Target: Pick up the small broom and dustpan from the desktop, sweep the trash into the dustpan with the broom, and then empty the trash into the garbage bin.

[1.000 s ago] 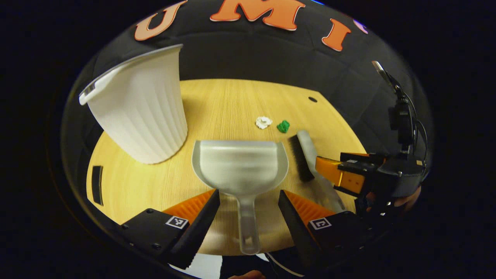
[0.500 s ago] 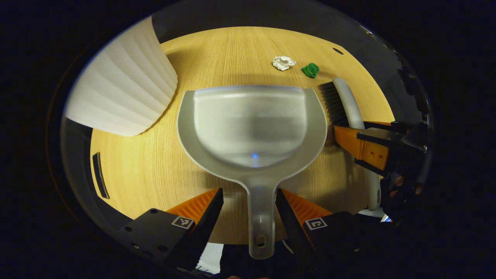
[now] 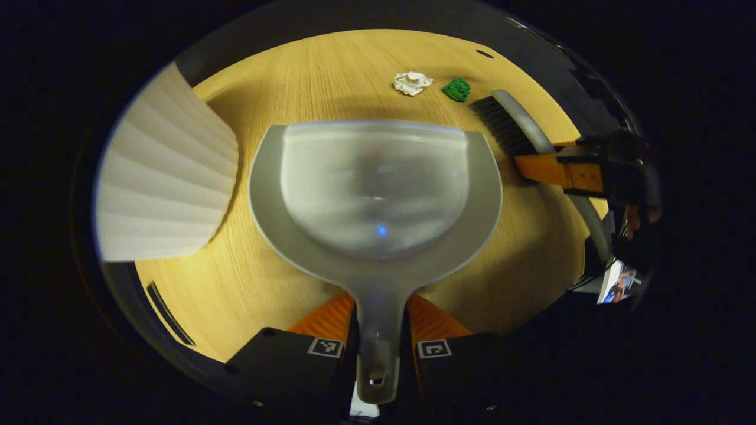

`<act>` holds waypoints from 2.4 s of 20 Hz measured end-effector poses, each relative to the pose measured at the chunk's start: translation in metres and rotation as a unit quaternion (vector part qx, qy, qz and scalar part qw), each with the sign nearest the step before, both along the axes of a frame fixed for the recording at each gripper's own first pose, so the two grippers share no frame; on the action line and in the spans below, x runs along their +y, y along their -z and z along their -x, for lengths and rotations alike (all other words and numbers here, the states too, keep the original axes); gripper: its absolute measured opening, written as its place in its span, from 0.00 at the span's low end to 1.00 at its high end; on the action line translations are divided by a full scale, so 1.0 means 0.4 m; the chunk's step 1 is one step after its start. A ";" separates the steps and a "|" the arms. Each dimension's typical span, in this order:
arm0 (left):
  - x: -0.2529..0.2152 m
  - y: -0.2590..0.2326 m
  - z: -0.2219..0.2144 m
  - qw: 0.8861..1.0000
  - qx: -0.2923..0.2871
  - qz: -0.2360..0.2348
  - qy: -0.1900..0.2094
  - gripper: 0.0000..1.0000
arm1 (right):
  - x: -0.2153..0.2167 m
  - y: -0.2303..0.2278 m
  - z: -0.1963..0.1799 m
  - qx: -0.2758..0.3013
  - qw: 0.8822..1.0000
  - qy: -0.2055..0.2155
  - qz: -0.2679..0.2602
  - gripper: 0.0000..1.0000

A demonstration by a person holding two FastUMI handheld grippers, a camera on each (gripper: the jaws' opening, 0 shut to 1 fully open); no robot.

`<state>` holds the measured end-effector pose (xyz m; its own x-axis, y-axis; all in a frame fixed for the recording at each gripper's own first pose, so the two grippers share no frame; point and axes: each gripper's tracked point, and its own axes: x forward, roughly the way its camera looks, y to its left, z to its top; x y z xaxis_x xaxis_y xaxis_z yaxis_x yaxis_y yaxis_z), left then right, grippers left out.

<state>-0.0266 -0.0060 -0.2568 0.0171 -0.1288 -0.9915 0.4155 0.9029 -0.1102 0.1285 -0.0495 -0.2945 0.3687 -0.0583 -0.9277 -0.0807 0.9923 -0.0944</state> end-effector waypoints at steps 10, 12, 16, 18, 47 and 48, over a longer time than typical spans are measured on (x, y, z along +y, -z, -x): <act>0.056 -0.037 -0.079 0.987 0.015 -0.002 0.160 0.31 | -0.007 -0.026 -0.273 0.002 0.987 -0.163 0.010 0.39; 0.045 -0.030 -0.087 0.987 0.014 -0.002 0.161 0.31 | 0.078 -0.040 -0.267 0.005 0.975 -0.224 -0.016 0.39; 0.045 -0.027 -0.092 0.987 0.010 -0.001 0.163 0.31 | 0.221 -0.076 -0.217 0.036 0.948 -0.308 -0.071 0.39; 0.042 -0.028 -0.085 0.988 0.012 0.002 0.157 0.31 | 0.283 -0.107 -0.194 0.060 0.932 -0.347 -0.092 0.39; -0.172 -0.096 -0.102 0.979 -0.118 0.053 -0.155 0.29 | 0.046 0.016 -0.030 -0.025 0.988 0.140 -0.057 0.84; -0.168 -0.146 -0.115 0.978 -0.139 0.056 -0.145 0.29 | 0.049 0.020 -0.031 -0.024 0.988 0.141 -0.063 0.84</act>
